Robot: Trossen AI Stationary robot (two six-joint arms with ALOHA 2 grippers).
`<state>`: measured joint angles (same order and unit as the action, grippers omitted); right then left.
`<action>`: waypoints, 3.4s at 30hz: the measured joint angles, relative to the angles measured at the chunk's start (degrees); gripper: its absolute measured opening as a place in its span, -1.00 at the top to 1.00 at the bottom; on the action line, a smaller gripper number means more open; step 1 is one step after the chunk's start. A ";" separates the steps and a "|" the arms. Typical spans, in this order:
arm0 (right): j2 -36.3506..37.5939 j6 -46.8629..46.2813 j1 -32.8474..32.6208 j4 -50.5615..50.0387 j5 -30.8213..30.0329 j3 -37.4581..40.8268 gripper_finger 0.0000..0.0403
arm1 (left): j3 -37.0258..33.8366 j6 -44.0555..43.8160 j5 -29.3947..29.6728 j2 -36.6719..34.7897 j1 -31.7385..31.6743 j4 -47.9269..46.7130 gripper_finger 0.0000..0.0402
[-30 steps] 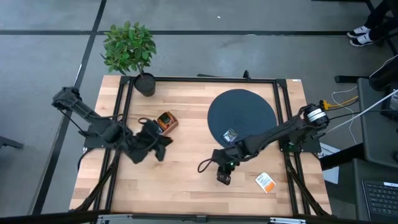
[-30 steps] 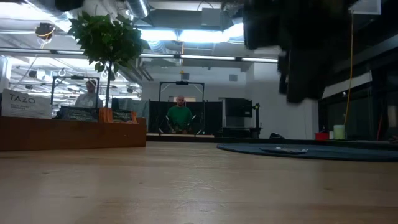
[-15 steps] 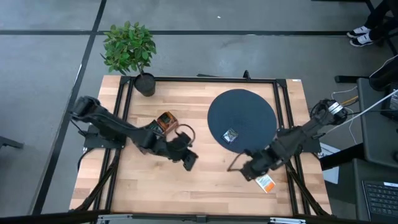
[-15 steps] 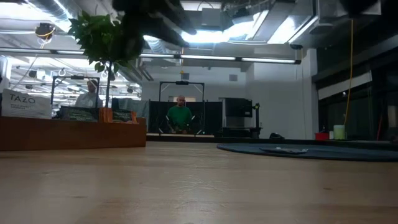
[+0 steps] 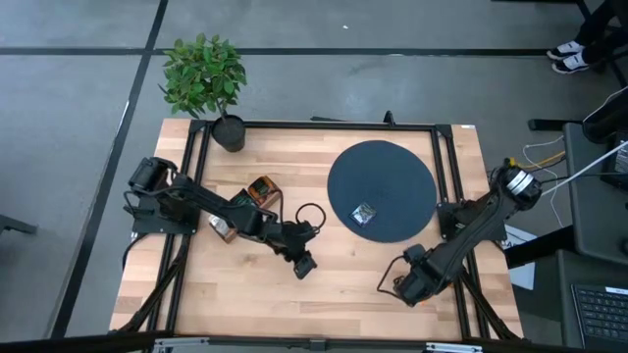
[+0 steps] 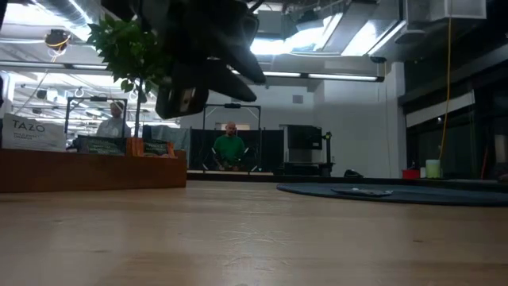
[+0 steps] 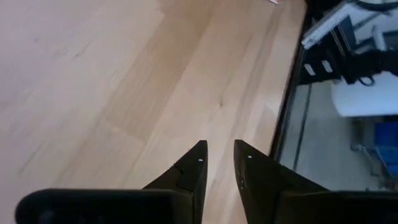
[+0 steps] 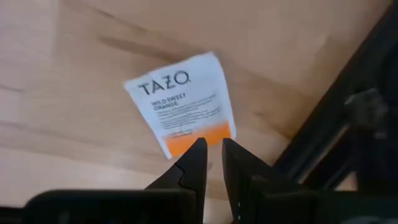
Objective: Pick & Place Tea
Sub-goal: Put the white tea bag into the left section of the wooden organizer
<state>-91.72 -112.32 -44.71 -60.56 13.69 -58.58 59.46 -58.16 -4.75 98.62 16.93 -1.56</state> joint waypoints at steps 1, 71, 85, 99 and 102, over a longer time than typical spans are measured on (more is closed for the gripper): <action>-0.38 -0.84 -0.29 1.78 0.76 0.94 0.73 | 0.00 0.61 -0.30 -0.08 0.02 0.09 0.63; -11.00 15.33 13.77 29.51 -17.44 -2.55 0.98 | 0.09 -3.52 5.50 12.27 -3.19 8.77 0.61; -12.22 21.38 16.34 30.44 -16.57 -2.52 0.98 | 0.20 -6.81 1.65 14.37 -6.22 11.66 0.13; -12.22 26.14 19.06 30.88 -18.13 -2.54 0.98 | 0.37 -10.29 -3.85 17.69 -7.72 18.36 -0.04; -12.22 27.50 19.18 32.71 -19.91 -2.53 0.96 | 0.35 -10.20 -3.78 17.72 -7.61 18.36 -0.04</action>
<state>-103.94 -84.81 -25.53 -27.85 -6.21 -61.11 59.81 -68.36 -8.54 116.33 9.32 16.80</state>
